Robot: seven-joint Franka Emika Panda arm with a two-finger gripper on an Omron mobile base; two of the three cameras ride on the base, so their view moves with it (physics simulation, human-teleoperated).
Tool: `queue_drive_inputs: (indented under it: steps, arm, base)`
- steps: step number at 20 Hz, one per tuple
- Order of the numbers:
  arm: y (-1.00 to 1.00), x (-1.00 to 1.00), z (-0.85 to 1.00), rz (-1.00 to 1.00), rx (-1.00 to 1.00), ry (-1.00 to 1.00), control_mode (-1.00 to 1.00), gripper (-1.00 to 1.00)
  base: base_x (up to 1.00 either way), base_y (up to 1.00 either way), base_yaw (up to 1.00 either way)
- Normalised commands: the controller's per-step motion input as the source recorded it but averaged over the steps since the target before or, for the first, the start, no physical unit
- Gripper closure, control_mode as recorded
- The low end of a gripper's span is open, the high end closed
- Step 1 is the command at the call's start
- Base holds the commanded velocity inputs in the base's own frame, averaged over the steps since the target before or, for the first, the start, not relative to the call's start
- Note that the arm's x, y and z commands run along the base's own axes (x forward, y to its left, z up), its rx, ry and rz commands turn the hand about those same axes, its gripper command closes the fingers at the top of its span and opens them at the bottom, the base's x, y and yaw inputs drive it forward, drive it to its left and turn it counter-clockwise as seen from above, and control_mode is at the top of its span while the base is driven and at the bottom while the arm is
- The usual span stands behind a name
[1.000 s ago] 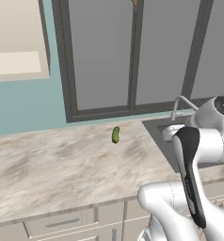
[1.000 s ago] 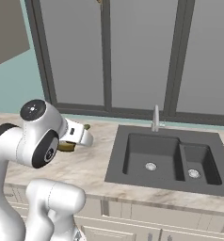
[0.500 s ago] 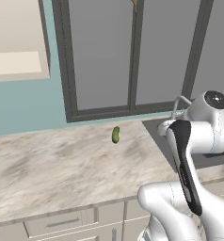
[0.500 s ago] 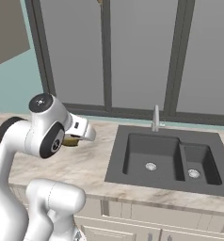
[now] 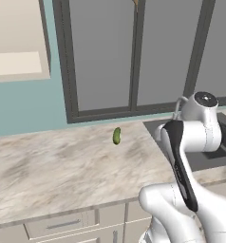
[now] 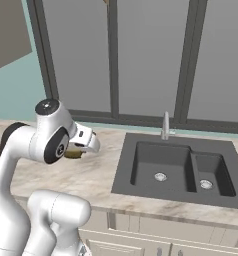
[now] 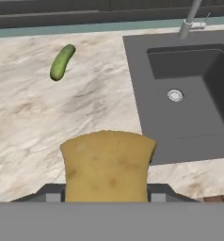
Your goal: Open the cabinet. Pick the sponge and place it next to the sink. Then close the cabinet.
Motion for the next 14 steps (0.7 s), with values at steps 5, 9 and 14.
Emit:
queue_drive_inputs:
  steps: [5, 9, 14]
  arm:
    - [0.03, 0.07, -0.20, -0.01, 0.00, 0.02, -1.00, 1.00]
    - [0.00, 0.29, -0.68, 0.00, 0.00, 0.00, -1.00, 1.00]
    - [0.00, 0.04, -0.71, 0.00, 0.00, 0.00, -1.00, 1.00]
  base:
    - [0.00, 0.00, 0.00]
    - [0.00, 0.00, 0.00]
    - [0.00, 0.00, 0.00]
